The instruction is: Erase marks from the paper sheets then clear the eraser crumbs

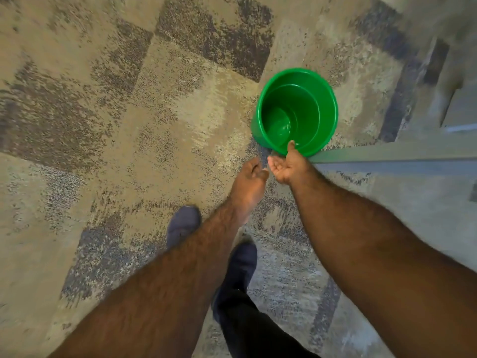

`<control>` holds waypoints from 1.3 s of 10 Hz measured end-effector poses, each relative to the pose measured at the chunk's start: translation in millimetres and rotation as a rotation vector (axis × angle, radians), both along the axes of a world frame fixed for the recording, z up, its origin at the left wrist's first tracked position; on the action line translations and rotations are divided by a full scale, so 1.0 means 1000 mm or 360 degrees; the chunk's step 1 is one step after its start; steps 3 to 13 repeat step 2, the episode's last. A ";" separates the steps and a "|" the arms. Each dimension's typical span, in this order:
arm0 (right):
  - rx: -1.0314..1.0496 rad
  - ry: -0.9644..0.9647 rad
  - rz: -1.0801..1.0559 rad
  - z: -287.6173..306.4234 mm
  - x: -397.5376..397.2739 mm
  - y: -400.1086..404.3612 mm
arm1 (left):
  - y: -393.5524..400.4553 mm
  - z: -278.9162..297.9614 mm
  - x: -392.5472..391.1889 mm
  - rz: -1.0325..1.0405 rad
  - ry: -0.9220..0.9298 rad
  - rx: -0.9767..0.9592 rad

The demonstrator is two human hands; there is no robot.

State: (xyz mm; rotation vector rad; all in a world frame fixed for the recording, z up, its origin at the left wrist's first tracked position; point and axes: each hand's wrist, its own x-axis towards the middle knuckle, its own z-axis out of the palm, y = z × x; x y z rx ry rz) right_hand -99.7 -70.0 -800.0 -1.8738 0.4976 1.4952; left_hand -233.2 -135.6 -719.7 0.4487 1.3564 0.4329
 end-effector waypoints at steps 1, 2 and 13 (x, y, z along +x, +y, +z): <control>-0.0176 -0.0048 0.0392 0.024 -0.011 -0.010 | -0.002 0.021 -0.004 -0.0031 -0.0026 0.0039; -0.0240 -0.0330 0.0932 0.059 -0.033 -0.023 | -0.010 0.047 -0.011 -0.0081 0.0038 0.0088; -0.0240 -0.0330 0.0932 0.059 -0.033 -0.023 | -0.010 0.047 -0.011 -0.0081 0.0038 0.0088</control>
